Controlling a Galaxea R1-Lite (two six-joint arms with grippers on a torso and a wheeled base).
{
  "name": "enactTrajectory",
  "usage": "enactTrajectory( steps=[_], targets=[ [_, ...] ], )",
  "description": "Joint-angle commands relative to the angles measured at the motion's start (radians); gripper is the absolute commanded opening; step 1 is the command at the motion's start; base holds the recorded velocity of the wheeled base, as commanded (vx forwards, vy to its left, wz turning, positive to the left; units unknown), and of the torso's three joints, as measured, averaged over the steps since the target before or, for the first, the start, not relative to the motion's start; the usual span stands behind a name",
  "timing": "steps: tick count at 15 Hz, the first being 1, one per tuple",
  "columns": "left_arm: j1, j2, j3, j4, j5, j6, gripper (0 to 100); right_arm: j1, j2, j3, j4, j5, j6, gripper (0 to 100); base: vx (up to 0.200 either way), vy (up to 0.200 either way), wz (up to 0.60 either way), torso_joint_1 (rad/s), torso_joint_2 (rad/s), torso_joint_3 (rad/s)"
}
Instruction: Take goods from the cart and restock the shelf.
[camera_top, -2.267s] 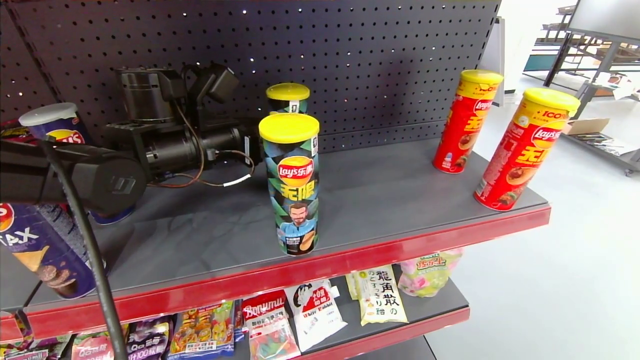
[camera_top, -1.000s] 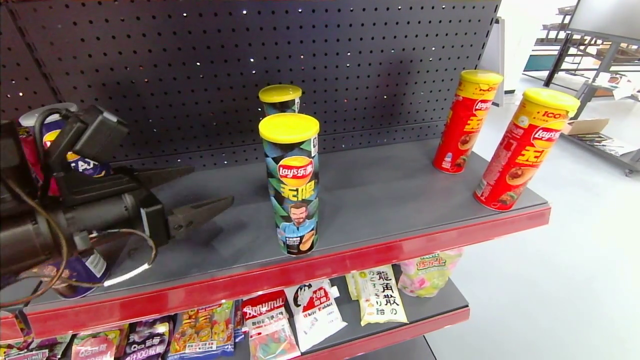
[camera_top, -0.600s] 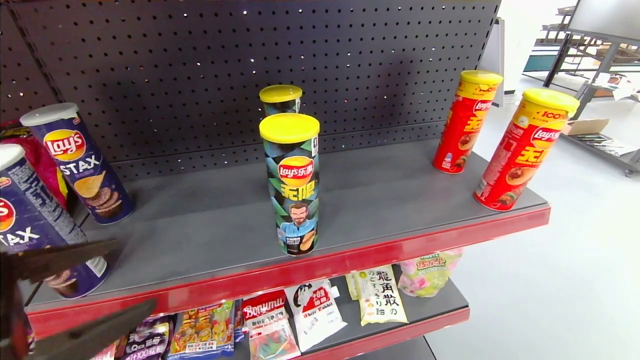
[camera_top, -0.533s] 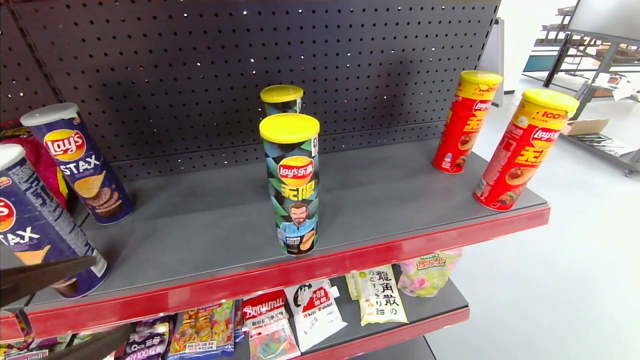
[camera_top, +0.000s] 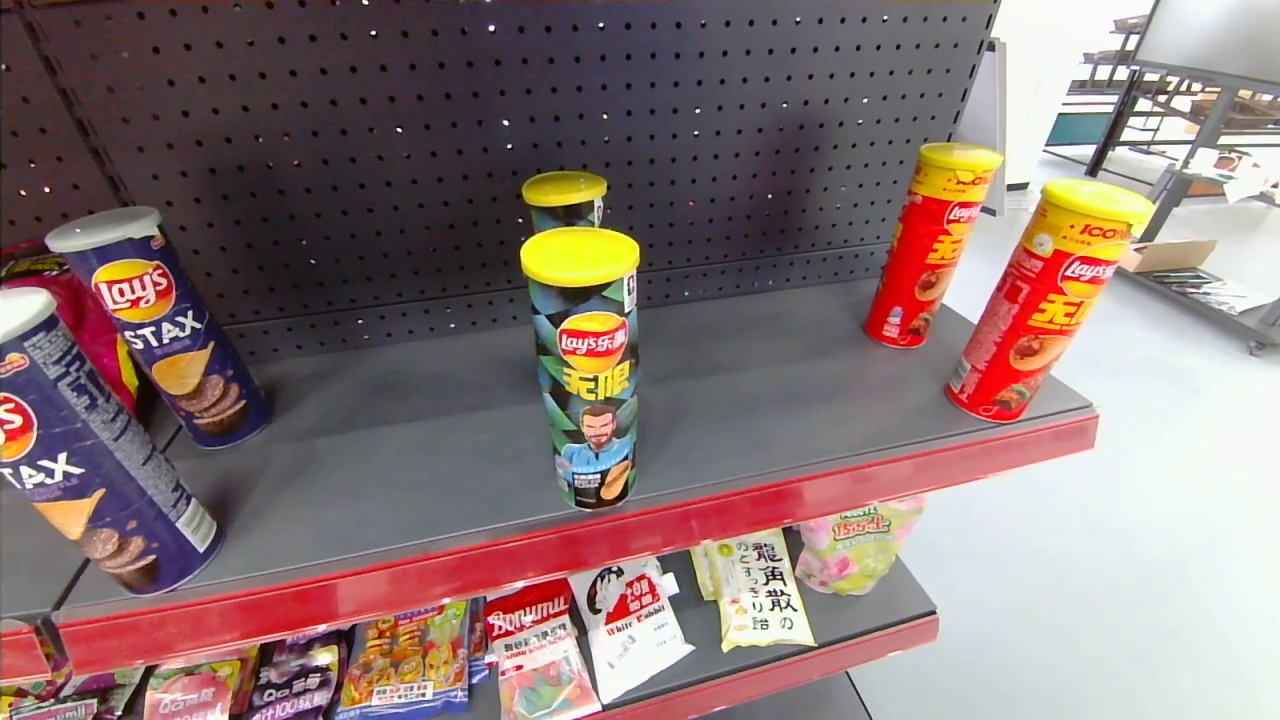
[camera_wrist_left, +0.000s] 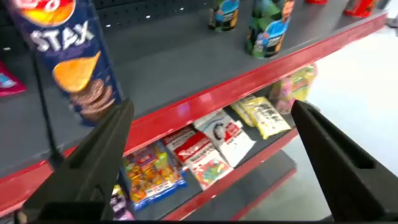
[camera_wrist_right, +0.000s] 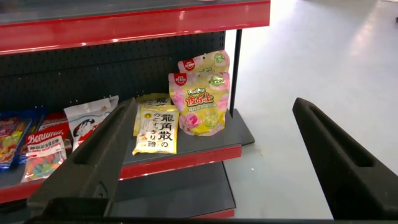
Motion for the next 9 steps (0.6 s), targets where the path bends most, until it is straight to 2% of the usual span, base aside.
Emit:
enactTrajectory(
  steps=[1, 4, 6, 9],
  targets=[
    [0.002, -0.079, 0.029, 0.000, 0.004, 0.008, 100, 0.000, 0.000, 0.000, 0.000, 0.000, 0.000, 100, 0.000, 0.000, 0.00, 0.000, 0.00, 0.000],
    [0.002, -0.106, 0.095, -0.004, 0.006, 0.007, 100, 0.000, 0.000, 0.000, 0.000, 0.006, -0.003, 100, 0.000, 0.000, 0.00, 0.000, 0.00, 0.000],
    [0.002, -0.102, 0.100, -0.004, 0.012, 0.008, 100, 0.000, 0.000, 0.000, 0.000, 0.006, -0.008, 100, 0.000, 0.000, 0.00, 0.000, 0.00, 0.000],
    [0.002, -0.112, 0.104, -0.004, 0.053, 0.004, 100, 0.000, 0.000, 0.000, 0.000, -0.014, -0.015, 100, 0.000, 0.000, 0.00, 0.000, 0.00, 0.000]
  ],
)
